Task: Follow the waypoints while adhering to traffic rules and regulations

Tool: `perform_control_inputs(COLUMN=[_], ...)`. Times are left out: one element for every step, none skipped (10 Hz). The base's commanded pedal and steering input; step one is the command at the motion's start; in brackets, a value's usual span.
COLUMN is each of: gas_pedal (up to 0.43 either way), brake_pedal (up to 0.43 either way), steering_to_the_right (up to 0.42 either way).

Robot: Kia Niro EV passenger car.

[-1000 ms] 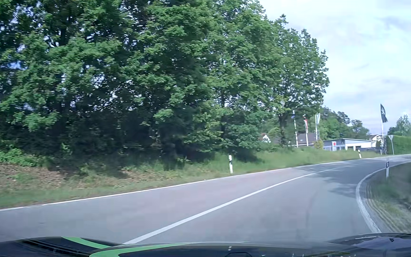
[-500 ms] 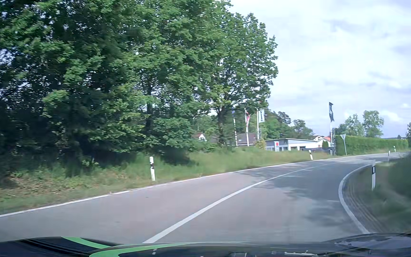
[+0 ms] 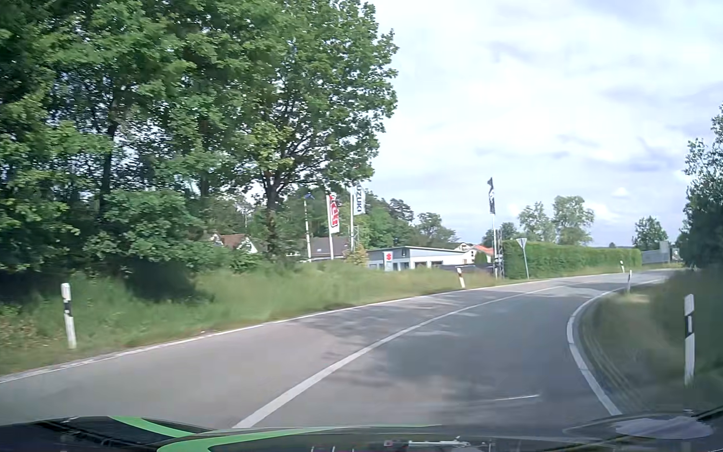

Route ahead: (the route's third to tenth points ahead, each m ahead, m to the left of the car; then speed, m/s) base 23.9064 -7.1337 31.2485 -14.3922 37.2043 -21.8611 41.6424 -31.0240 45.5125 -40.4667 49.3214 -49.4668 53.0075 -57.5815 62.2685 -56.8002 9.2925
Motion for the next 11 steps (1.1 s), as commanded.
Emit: perform_control_inputs(gas_pedal=[0.240, 0.228, 0.209, 0.197, 0.197, 0.189, 0.189, 0.150, 0.138, 0.138, 0.138], brake_pedal=[0.000, 0.000, 0.000, 0.000, 0.000, 0.000, 0.000, 0.000, 0.000, 0.000, 0.000], steering_to_the_right=[0.165, 0.154, 0.144, 0.139, 0.130, 0.121, 0.115, 0.112, 0.111, 0.111, 0.111])
